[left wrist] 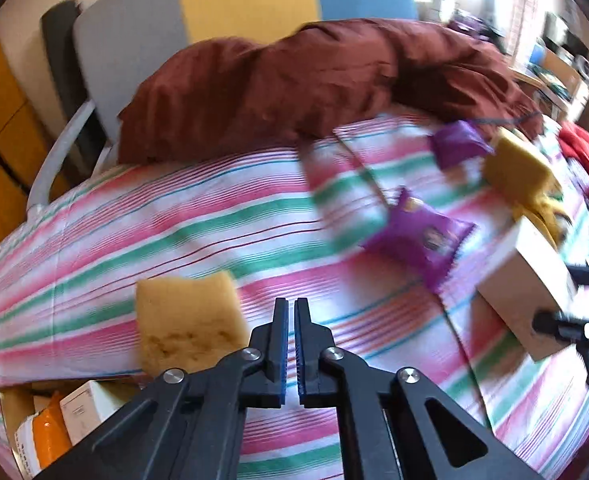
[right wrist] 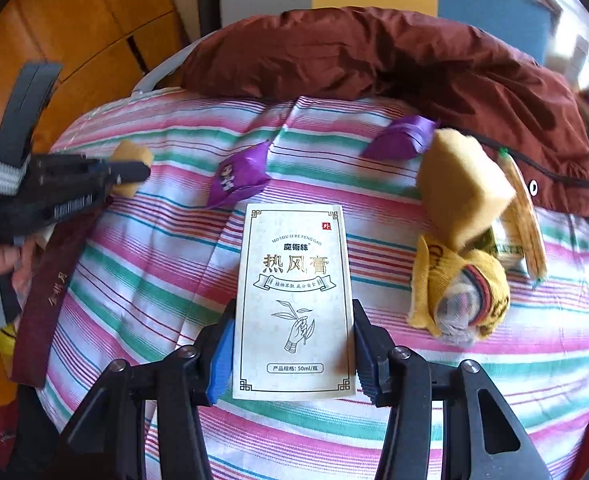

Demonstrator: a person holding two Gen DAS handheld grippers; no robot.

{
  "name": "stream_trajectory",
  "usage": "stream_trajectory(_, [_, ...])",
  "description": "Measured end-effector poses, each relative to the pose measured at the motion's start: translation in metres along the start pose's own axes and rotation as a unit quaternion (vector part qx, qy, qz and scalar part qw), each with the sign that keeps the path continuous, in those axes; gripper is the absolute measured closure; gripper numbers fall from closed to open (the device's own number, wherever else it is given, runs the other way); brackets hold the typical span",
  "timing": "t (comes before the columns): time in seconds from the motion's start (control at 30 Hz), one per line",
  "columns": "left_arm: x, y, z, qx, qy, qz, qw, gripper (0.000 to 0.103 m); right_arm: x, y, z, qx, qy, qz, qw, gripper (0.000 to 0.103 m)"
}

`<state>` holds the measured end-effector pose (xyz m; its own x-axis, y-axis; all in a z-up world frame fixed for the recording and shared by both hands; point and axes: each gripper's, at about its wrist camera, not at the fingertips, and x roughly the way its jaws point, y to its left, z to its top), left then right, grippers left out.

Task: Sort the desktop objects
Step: 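Grasp a yellow sponge with the left tool while right tool grasps the white printed box, then carry sponge and white box into the gold tray and open both tools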

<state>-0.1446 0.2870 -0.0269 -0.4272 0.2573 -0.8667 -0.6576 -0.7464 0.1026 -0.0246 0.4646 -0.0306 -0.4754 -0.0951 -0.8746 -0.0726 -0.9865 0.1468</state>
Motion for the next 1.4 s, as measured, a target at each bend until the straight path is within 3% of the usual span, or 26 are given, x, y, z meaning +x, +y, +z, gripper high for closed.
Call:
stream_trajectory(0.03, [-0.003,-0.003,0.000,0.010,-0.011,0.020,0.9997,0.092,-0.001,-0.002,0.000,0.006,0.000,0.003,1.000,0.052])
stream_trajectory(0.07, [-0.008,-0.008,0.002,0.017,-0.025,0.047,0.9984,0.079,-0.001,-0.003,0.000,0.009,0.001,0.004,1.000,0.052])
stream_trajectory(0.13, [-0.008,-0.004,0.009,0.006,-0.020,0.051,0.9985,0.064,-0.001,-0.003,0.000,0.008,0.001,0.004,1.000,0.052])
stream_trajectory(0.23, [0.001,0.018,0.021,-0.025,0.000,0.059,0.9979,0.060,0.000,-0.003,0.000,0.007,0.003,0.005,1.000,0.052])
stream_trajectory(0.4, [0.013,0.048,0.034,-0.061,0.036,0.094,0.9931,0.044,0.002,-0.005,0.000,0.014,0.008,0.010,1.000,0.051])
stream_trajectory(0.47, [0.020,0.064,0.038,-0.088,0.061,0.070,0.9919,0.031,0.002,-0.005,0.000,0.014,0.009,0.011,1.000,0.051])
stream_trajectory(0.53, [0.027,0.076,0.037,-0.112,0.087,0.042,0.9889,0.025,0.002,-0.006,0.000,0.015,0.009,0.013,1.000,0.051])
stream_trajectory(0.77, [0.052,0.083,0.022,-0.120,0.137,-0.008,0.9833,0.024,0.002,-0.008,0.001,0.016,0.009,0.016,1.000,0.051])
stream_trajectory(0.8, [0.053,0.081,0.021,-0.114,0.136,0.000,0.9842,0.025,0.002,-0.007,0.001,0.015,0.009,0.016,1.000,0.051])
stream_trajectory(0.97, [0.046,0.081,0.016,-0.131,0.106,0.017,0.9855,0.037,0.003,-0.006,0.002,0.011,0.009,0.014,1.000,0.051])
stream_trajectory(1.17, [0.018,0.069,0.011,-0.109,0.057,0.007,0.9924,0.040,0.004,-0.003,0.001,0.005,0.003,0.007,1.000,0.052])
stream_trajectory(1.4, [-0.031,0.041,0.001,-0.108,0.002,-0.041,0.9933,0.040,0.000,-0.005,0.002,0.017,-0.009,0.033,0.999,0.052])
